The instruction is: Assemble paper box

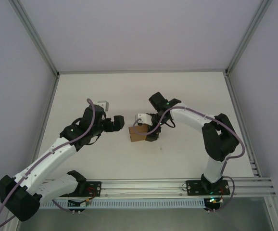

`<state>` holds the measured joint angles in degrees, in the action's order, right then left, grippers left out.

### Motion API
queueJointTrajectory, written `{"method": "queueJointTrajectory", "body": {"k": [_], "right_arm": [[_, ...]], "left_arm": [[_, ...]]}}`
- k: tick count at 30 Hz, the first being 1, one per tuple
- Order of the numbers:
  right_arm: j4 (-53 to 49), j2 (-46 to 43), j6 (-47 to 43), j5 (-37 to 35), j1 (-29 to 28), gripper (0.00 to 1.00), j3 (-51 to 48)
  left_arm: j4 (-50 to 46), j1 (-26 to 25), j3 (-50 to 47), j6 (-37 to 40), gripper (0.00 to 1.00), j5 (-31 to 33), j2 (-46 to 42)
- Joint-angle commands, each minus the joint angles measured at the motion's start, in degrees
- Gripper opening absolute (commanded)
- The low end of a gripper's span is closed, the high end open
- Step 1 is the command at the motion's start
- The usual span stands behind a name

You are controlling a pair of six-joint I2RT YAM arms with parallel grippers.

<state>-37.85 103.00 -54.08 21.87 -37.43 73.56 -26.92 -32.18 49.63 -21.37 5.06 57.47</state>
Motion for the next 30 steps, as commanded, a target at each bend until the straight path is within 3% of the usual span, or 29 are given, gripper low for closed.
{"method": "queueJointTrajectory", "body": {"k": [1, 5, 10, 14, 17, 20, 26, 30], "right_arm": [[-2.33, 2.04, -1.63, -1.61, -1.08, 0.84, 2.63], [-1.12, 3.28, -1.20, -4.94, -2.45, 0.77, 2.61], [3.04, 2.35, -0.02, -10.43, -3.15, 0.51, 1.44], [8.29, 0.15, 2.24, -14.54, -3.14, 0.41, -0.04], [14.99, -1.50, 3.55, -18.76, -3.13, 0.40, -1.86], [26.55, -1.47, 2.80, -27.44, -3.09, 0.38, -4.65], [46.18, 5.68, -8.38, -45.35, -2.95, 0.32, -5.67], [43.60, 9.07, -9.91, -45.69, -2.72, 0.39, -3.24]], "left_arm": [[0.28, 0.56, -0.53, 1.18, 1.00, -1.35, -0.18], [-0.15, 0.49, -0.29, 1.04, 1.00, -0.91, 0.32], [-1.20, 0.53, 0.03, 1.83, 1.00, -0.19, -0.93], [-1.01, 0.53, 0.05, 3.09, 1.00, -3.38, -2.24], [0.92, 0.52, -1.14, 4.79, 1.00, -9.66, -3.70], [2.10, 0.54, -2.48, 5.50, 1.00, -12.62, -5.05], [1.85, 0.51, -3.73, 6.15, 1.00, -15.93, -5.54], [1.85, 0.53, -4.35, 6.12, 1.00, -17.39, -5.67]]}}
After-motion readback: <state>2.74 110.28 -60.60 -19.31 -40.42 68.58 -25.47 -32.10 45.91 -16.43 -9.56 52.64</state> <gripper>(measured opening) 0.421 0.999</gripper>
